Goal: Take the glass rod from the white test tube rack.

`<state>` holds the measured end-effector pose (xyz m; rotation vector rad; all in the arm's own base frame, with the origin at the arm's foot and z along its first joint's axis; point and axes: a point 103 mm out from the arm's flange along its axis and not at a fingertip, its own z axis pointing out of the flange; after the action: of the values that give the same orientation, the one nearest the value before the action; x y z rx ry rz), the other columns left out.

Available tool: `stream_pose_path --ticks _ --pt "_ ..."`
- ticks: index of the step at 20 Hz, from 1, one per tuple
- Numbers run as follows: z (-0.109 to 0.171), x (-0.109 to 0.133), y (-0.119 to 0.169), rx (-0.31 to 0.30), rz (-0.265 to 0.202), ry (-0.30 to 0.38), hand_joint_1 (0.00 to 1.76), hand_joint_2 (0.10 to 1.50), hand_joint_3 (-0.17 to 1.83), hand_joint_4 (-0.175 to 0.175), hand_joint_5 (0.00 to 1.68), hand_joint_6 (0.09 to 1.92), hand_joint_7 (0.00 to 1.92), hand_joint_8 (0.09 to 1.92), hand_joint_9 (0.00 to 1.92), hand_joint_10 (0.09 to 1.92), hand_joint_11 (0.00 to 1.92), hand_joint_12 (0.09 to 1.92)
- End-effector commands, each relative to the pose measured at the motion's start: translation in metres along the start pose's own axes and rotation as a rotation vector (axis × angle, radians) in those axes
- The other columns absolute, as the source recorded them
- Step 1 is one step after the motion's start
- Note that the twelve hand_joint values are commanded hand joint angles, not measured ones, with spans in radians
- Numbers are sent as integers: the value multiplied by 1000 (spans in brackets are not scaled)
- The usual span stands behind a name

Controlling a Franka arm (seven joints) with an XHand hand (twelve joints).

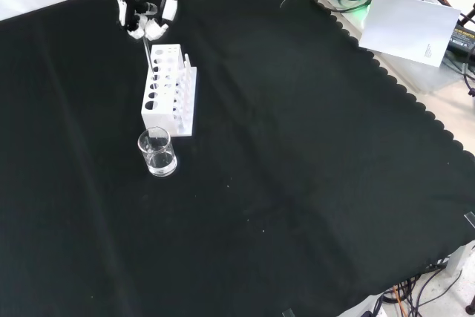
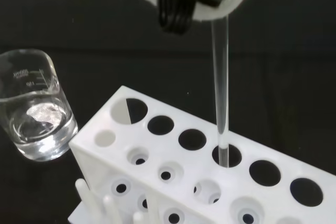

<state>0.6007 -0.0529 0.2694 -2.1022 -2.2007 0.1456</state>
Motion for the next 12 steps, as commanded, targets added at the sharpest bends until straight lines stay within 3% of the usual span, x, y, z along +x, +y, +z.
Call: stream_pose_path --ticks 1,4,12 --pt "-22 -4 -18 -45 42 42 1271 681 695 -175 1166 683 1313 1018 1766 693 1340 951" --pt "-36 -4 -32 -89 29 72 1304 703 658 -175 1164 584 1231 1048 1753 682 1320 980" --pt "-65 11 -54 -154 1 122 1316 716 593 -175 1261 352 1246 988 1798 562 1340 988"
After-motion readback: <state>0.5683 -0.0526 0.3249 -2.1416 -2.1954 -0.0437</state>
